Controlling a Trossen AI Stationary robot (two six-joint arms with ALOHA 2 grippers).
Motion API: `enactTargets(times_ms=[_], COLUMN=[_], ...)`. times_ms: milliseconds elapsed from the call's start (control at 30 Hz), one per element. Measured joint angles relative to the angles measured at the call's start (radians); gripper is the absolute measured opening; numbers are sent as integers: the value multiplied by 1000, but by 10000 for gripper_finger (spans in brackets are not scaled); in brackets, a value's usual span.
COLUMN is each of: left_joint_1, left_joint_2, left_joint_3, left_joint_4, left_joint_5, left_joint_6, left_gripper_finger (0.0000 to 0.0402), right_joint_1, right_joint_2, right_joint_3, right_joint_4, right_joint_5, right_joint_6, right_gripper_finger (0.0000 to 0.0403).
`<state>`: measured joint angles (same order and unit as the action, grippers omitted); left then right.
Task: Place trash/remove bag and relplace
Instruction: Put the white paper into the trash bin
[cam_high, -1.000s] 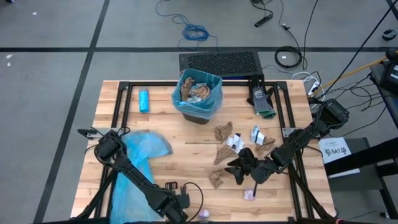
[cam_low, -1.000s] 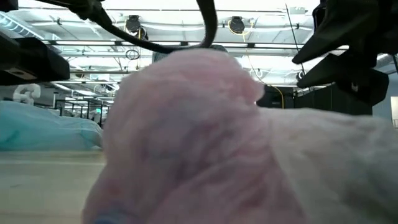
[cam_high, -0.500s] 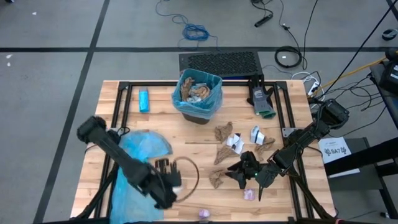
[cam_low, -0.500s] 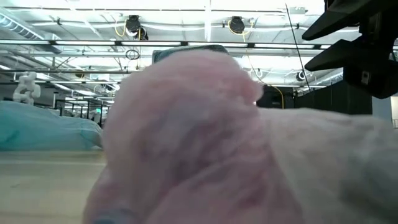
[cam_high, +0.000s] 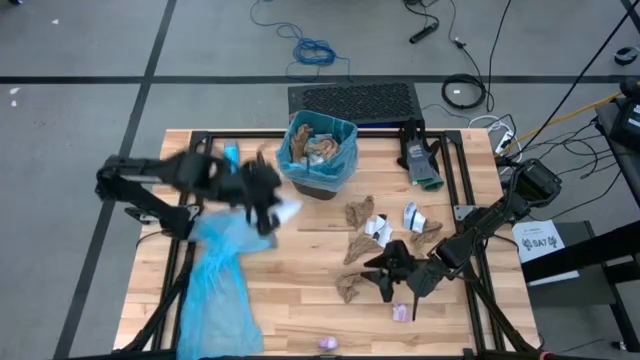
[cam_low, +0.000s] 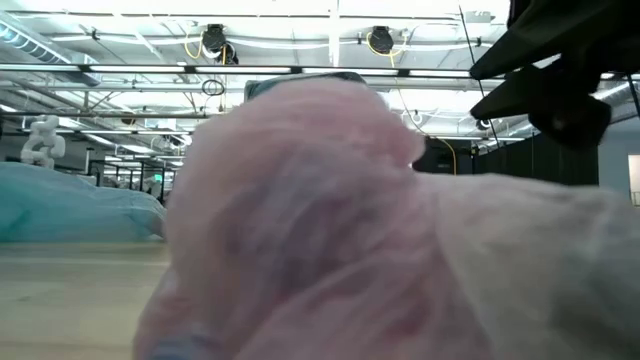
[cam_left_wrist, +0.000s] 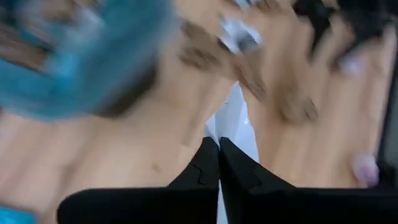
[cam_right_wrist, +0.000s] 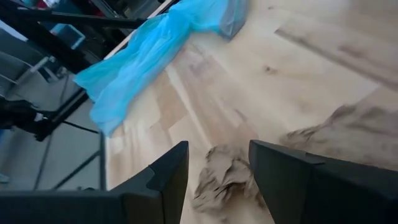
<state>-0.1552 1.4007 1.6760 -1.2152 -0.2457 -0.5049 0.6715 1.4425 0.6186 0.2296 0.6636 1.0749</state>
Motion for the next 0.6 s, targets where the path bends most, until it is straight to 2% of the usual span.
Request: enactTargets(times_ms=[233, 400, 600], left_joint_1=[281, 456, 615], left_joint_2=[11, 92, 224], left_joint_3=[119, 181, 220], left_joint_4=[74, 102, 108], left_joint_5=[20, 150, 271], left_joint_6=[204, 302, 384], left_gripper_finger=[0, 0, 0], right_joint_1=[-47, -71, -77], right_joint_2=[0, 0, 0], right_joint_3=[0, 0, 0], right_joint_4=[-4, -19, -26], right_joint_5=[-1, -11, -11], right_joint_6=[-77, -93, -93], right_gripper_finger=[160, 160, 160])
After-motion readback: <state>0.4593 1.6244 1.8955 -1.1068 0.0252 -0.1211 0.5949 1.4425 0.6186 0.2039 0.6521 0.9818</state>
